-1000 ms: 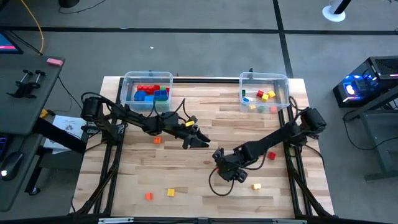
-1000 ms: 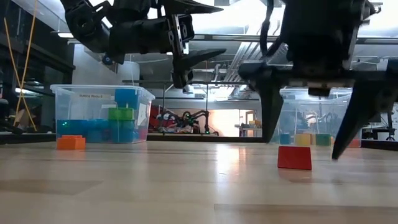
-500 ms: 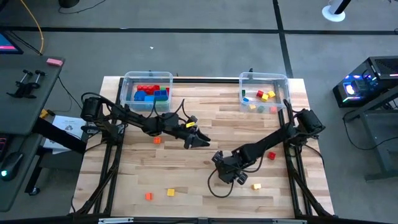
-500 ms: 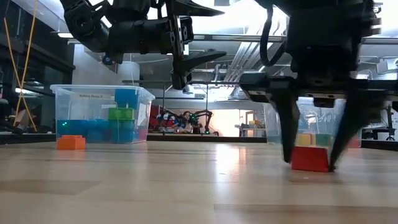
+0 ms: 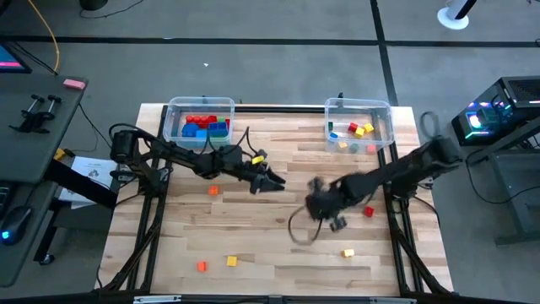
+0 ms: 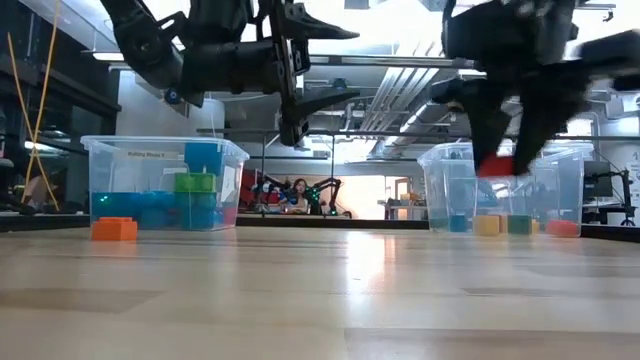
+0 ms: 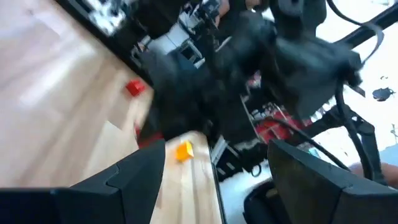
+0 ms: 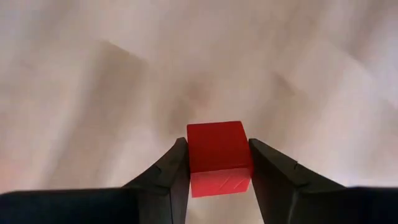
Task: Sort blocks by size
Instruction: Put the small block into the right transparent bin, then put the small game piece into the right transparent bin
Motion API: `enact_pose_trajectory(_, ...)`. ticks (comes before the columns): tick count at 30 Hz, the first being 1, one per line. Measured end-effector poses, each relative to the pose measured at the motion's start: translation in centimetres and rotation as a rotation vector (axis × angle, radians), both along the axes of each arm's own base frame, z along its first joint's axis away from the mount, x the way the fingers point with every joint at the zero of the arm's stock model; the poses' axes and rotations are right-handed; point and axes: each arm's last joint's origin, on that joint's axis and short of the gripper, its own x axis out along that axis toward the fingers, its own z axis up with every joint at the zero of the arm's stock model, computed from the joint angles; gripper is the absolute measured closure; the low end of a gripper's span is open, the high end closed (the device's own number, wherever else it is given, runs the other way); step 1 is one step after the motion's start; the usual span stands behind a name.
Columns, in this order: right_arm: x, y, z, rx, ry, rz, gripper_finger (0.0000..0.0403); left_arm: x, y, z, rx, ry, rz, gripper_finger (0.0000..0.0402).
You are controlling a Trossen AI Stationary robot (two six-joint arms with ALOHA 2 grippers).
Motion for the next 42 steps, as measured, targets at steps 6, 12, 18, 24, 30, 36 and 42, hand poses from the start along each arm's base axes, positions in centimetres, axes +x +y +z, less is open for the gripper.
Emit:
enact_pose_trajectory(6, -5.4, -7.3, 4.5, -0.149, -0.191, -0.478, 0.0272, -0.3, 2.7, 0.4, -0.015, -0.018, 0.071, 0.0133)
enact_pose_trajectory(12, -12.3, -13.7, 7.0, -0.206, -0.495, -1.164, 0.0272, -0.3, 1.8, 1.0, -0.067, -0.055, -0.003, 0.0133)
enact_pose_trajectory(18, -16.0, -17.3, 5.5, -0.027, -0.569, -1.618, 0.0272, 0.0, -2.4, 1.1, -0.070, -0.066, -0.043, 0.0133)
enact_pose_trajectory(24, -16.1, -20.3, 4.8, 0.181, -0.578, -1.726, 0.0269, -0.7, -6.5, 3.0, -0.099, -0.166, 0.017, 0.0133)
enact_pose_trajectory(30, -15.8, -21.6, 6.8, 0.102, -0.600, -1.648, 0.0133, -3.2, -6.6, 7.0, 0.053, -0.194, 0.152, 0.0133)
enact_pose_trajectory(36, -16.0, -22.0, 11.0, 0.068, -0.724, -1.641, 0.0055, -8.5, -4.8, 11.7, 0.261, -0.151, 0.300, 0.0133)
enact_pose_trajectory(42, -15.2, -20.7, 16.3, 0.372, -0.877, -1.454, 0.0056, -14.1, -3.6, 12.8, 0.345, 0.046, 0.430, 0.0133)
